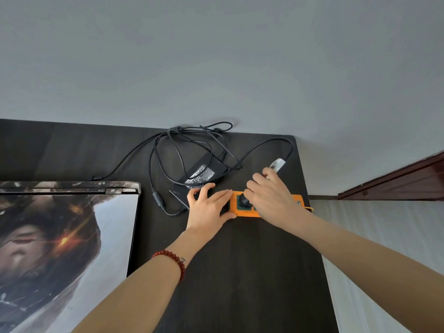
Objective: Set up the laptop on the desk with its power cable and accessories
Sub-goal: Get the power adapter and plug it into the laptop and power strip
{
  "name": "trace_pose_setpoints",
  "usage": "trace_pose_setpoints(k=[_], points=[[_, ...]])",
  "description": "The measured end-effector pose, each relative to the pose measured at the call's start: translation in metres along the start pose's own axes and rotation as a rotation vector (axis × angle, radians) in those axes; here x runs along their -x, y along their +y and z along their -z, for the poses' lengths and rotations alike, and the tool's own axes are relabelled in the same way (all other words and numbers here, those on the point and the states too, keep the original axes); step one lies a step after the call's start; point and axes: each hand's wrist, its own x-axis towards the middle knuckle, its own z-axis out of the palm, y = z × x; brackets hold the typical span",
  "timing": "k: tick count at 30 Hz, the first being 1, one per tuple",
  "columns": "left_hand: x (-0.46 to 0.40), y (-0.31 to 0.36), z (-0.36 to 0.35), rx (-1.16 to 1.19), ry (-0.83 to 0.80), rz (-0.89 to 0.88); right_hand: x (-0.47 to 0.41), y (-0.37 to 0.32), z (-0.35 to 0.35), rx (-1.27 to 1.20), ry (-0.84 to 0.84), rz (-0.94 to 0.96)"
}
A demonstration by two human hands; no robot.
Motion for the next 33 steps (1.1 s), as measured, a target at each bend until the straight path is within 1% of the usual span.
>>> trace_pose_setpoints(k=[4,9,16,18,20,23,24,26,29,31,33], points=[[0.0,0.0,0.001,0.013,0.011,0.004,-0.002,-0.002,0.002,-0.03,0.002,-0.009],[-0.001,-0.001,0.0,0.012,0.039,-0.014,-0.009,0.002,-0.003,-0.15,-0.086,-0.029],[0.0,-0.002,-0.001,0.033,0.006,-0.004,-0.01,-0.005,-0.003,-0.124,-0.112,-0.061],[0.0,-0.002,-0.001,0.027,0.019,-0.01,-0.009,-0.009,0.001,-0.073,-0.149,-0.039],[0.0,-0.003,-0.002,0.022,0.022,-0.019,-0.007,-0.013,0.003,-0.038,-0.149,-0.025],[0.0,-0.003,-0.002,0.019,0.015,-0.02,-0.003,-0.011,0.002,-0.11,-0.139,-0.06],[0.001,-0.003,-0.002,0.01,0.017,-0.027,-0.003,-0.01,0.0,-0.137,-0.156,-0.064],[0.001,-0.002,-0.002,-0.039,0.052,-0.059,-0.008,-0.007,-0.004,-0.154,-0.134,-0.061],[0.002,0.0,-0.001,-0.122,0.062,-0.079,-0.019,-0.008,-0.001,-0.121,-0.13,-0.037],[0.001,0.003,0.0,-0.175,0.038,-0.045,-0.022,-0.009,0.0,-0.112,-0.123,-0.034],[0.001,0.005,0.002,-0.179,-0.011,-0.015,-0.017,-0.011,-0.003,-0.131,-0.101,-0.066]])
